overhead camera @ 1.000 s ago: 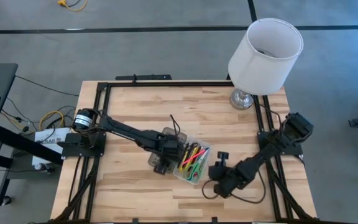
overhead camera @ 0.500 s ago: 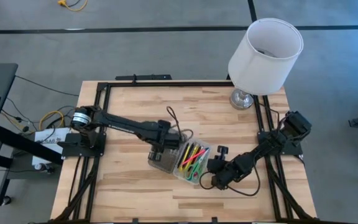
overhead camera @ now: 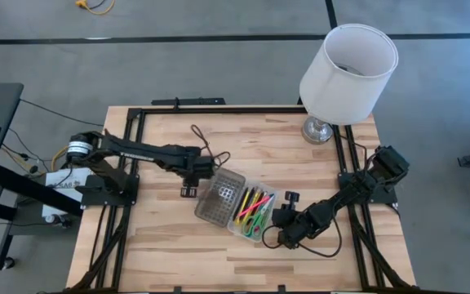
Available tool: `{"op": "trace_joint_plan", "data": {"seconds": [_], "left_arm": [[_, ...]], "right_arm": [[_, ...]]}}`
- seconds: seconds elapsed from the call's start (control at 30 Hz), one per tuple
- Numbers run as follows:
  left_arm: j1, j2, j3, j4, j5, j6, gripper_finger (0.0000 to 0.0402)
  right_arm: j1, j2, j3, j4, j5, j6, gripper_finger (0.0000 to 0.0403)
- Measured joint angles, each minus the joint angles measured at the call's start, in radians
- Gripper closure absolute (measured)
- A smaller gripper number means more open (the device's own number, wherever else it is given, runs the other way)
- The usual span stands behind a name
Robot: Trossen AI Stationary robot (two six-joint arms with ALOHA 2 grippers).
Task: Pick & place school supplies into a supply box
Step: Close the gray supply box
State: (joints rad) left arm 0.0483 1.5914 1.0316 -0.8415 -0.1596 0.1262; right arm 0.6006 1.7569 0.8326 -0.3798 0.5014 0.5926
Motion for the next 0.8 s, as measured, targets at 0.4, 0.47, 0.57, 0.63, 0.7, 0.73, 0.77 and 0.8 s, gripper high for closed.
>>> {"op": "trace_joint_plan", "data": {"seconds": [0.4,0.47,0.57,0.63,0.7,0.73,0.77,0.8], "left_arm": [[0.019,-0.086,-0.280,0.321,0.101,0.032,0.0255],[0.021,-0.086,-0.306,0.374,0.127,0.035,0.0255],[0.020,-0.086,-0.347,0.492,0.177,0.048,0.0255],[0.019,-0.086,-0.370,0.553,0.195,0.053,0.0255],[0.019,-0.086,-0.381,0.580,0.202,0.053,0.0255],[0.020,-0.086,-0.384,0.587,0.201,0.053,0.0255],[0.020,-0.086,-0.386,0.593,0.202,0.053,0.0255],[0.020,-0.086,-0.388,0.603,0.203,0.053,0.0255]], "right_arm": [[-0.014,0.000,0.000,0.010,-0.006,-0.014,0.0317],[-0.014,0.000,-0.001,0.018,-0.006,-0.021,0.0317],[-0.014,0.000,-0.001,0.022,-0.006,-0.025,0.0317],[-0.014,0.000,-0.001,0.022,-0.006,-0.026,0.0317],[-0.014,0.000,-0.001,0.023,-0.006,-0.025,0.0317],[-0.014,0.001,-0.001,0.023,-0.006,-0.025,0.0317],[-0.014,0.001,-0.001,0.023,-0.006,-0.025,0.0317],[-0.014,0.001,-0.001,0.024,-0.006,-0.025,0.0317]]}}
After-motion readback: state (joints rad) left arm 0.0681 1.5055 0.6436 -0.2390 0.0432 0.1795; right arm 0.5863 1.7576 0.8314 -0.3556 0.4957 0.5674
